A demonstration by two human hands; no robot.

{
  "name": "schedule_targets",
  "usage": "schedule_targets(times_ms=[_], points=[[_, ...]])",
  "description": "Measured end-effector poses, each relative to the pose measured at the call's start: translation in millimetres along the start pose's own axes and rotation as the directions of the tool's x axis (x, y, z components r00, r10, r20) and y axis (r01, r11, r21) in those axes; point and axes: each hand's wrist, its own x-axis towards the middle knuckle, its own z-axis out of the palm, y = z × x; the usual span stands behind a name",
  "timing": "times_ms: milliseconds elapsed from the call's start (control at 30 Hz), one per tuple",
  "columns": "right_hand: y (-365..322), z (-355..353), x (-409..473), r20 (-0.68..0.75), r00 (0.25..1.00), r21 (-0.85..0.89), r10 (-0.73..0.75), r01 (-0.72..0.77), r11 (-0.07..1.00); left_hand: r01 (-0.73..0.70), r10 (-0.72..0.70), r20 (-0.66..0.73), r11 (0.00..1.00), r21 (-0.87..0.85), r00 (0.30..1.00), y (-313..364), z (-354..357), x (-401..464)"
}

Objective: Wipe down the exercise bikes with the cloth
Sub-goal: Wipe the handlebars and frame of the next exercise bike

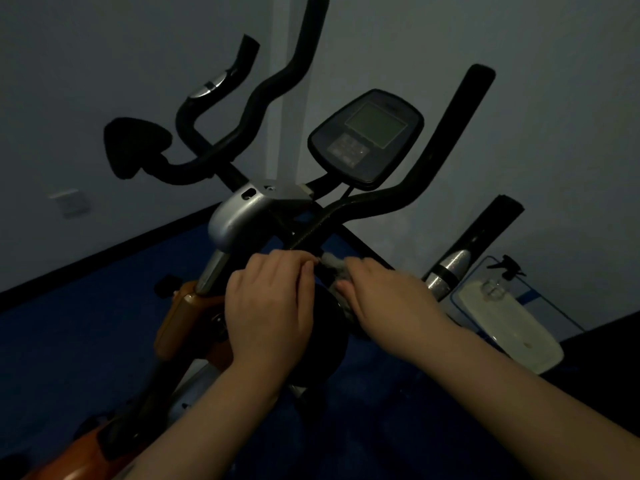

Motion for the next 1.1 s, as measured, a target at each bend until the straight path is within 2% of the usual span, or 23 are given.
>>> schedule_targets(times_ms=[100, 167, 233, 300, 433, 600, 700, 767, 833, 867, 933, 967, 1033, 1100], points=[[-7.9, 3.1, 38.5, 0.044, 0.999, 0.167, 0.015, -0.022, 0.986, -0.008, 0.008, -0.013, 1.0, 0.003, 1.0, 0.6, 0.0, 0.3], [-11.3, 6.4, 38.9, 0.014, 0.999, 0.263, 0.051, -0.053, 0.963, -0.007, 0.007, -0.018, 1.0, 0.008, 1.0, 0.7, -0.9, 0.1], [-7.8, 12.2, 18.5, -0.069, 0.996, 0.246, 0.061, -0.042, 0.968, -0.012, 0.012, -0.009, 1.0, -0.004, 1.0, 1.1, -0.8, -0.3], [-1.9, 13.5, 10.8, -0.059, 0.998, 0.22, 0.026, -0.013, 0.975, -0.02, 0.02, -0.009, 1.0, -0.008, 1.0, 0.0, -0.4, -0.4], [-1.9, 19.7, 43.4, -0.06, 0.998, 0.285, 0.007, 0.01, 0.958, -0.027, 0.027, -0.009, 0.999, -0.018, 1.0, 0.4, -0.4, -0.6], [2.4, 15.4, -10.1, -0.174, 0.984, 0.071, -0.04, 0.053, 0.996, 0.013, -0.007, 0.046, 0.993, -0.12, 0.999, 3.6, -5.0, 3.0], [36.4, 1.7, -32.4, -0.095, 0.968, -0.024, -0.232, 0.231, 0.973, -0.057, 0.079, 0.065, 0.954, -0.294, 0.995, 23.8, -10.7, 14.3], [69.0, -7.8, -33.5, -0.127, 0.948, -0.089, -0.293, 0.284, 0.955, -0.073, 0.126, 0.128, 0.932, -0.356, 0.984, 42.7, -6.9, 24.1], [84.7, -12.7, -30.6, -0.292, 0.936, -0.06, -0.195, 0.186, 0.981, 0.036, 0.074, 0.253, 0.913, -0.406, 0.965, 57.8, 5.1, 33.9], [78.0, -8.9, -30.1, -0.387, 0.917, 0.016, -0.094, 0.108, 0.994, 0.114, 0.029, 0.325, 0.905, -0.41, 0.945, 62.2, 12.2, 37.3], [48.5, 10.1, -35.0, -0.488, 0.868, 0.179, 0.093, -0.005, 0.984, 0.232, -0.066, 0.433, 0.911, -0.342, 0.899, 65.4, 24.9, 39.7], [35.4, 21.8, -41.1, -0.516, 0.852, 0.191, 0.091, 0.01, 0.982, 0.247, -0.094, 0.445, 0.921, -0.301, 0.89, 65.2, 28.1, 39.1], [41.4, 25.7, -47.7, -0.507, 0.859, 0.08, -0.077, 0.135, 0.988, 0.244, -0.111, 0.428, 0.931, -0.27, 0.897, 64.8, 29.0, 36.5], [78.7, 14.8, -39.7, -0.503, 0.837, -0.049, -0.214, 0.219, 0.974, 0.218, -0.099, 0.415, 0.943, -0.251, 0.905, 65.4, 28.1, 36.4]])
